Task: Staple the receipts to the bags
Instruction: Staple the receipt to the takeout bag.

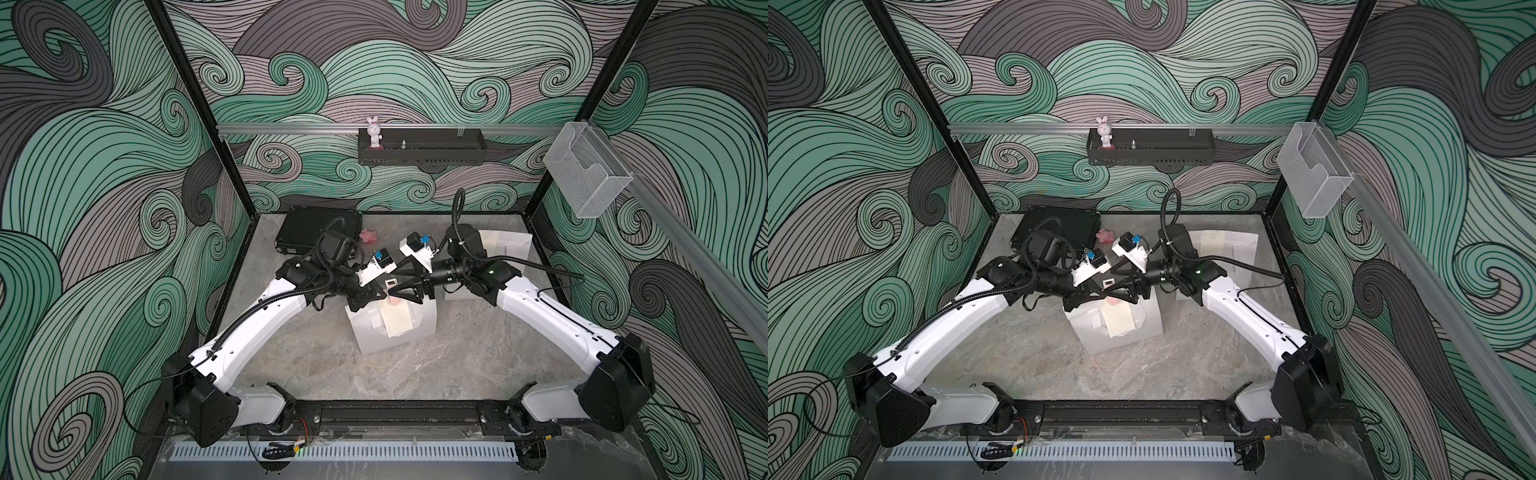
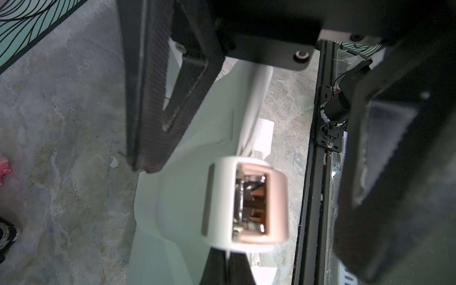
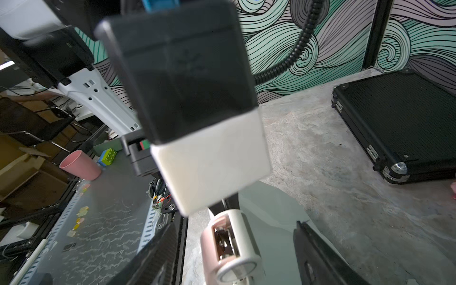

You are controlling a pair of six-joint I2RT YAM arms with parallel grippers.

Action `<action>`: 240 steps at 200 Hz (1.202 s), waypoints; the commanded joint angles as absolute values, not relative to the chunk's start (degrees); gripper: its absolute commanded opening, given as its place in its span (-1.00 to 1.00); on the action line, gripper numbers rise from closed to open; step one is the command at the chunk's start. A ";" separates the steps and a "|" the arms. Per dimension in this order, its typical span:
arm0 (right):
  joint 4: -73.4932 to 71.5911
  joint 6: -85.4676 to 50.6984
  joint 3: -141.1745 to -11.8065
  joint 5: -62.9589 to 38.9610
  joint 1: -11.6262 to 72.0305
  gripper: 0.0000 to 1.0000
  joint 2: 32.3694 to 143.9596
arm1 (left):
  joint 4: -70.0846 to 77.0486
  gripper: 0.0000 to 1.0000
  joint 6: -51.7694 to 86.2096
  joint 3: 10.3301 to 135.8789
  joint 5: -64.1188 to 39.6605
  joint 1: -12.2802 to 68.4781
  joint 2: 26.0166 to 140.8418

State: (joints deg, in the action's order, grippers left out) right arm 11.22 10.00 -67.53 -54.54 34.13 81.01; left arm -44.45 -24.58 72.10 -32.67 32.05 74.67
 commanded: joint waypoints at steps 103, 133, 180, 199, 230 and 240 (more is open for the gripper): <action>18.57 15.76 -68.55 -60.72 34.23 -0.13 85.73 | -44.38 -1.00 -26.28 72.33 -34.56 32.30 72.99; 19.47 16.74 -69.25 -61.75 34.42 -1.00 86.48 | -44.21 -1.00 -25.76 72.25 -34.45 32.22 72.93; 17.72 14.50 -69.20 -57.41 34.35 0.08 84.27 | -43.41 -1.00 -25.08 71.39 -33.59 32.24 72.20; 13.15 8.44 -67.12 -47.37 34.30 0.32 79.91 | -42.09 -1.00 -23.66 70.84 -32.06 32.24 71.82; 11.78 -0.74 -62.96 -31.41 34.46 0.21 70.76 | -39.51 -1.00 -19.80 70.18 -29.05 32.17 71.86; 12.86 -4.17 -61.61 -26.45 35.10 0.15 68.31 | -38.91 -1.00 -19.06 70.14 -28.74 32.17 72.07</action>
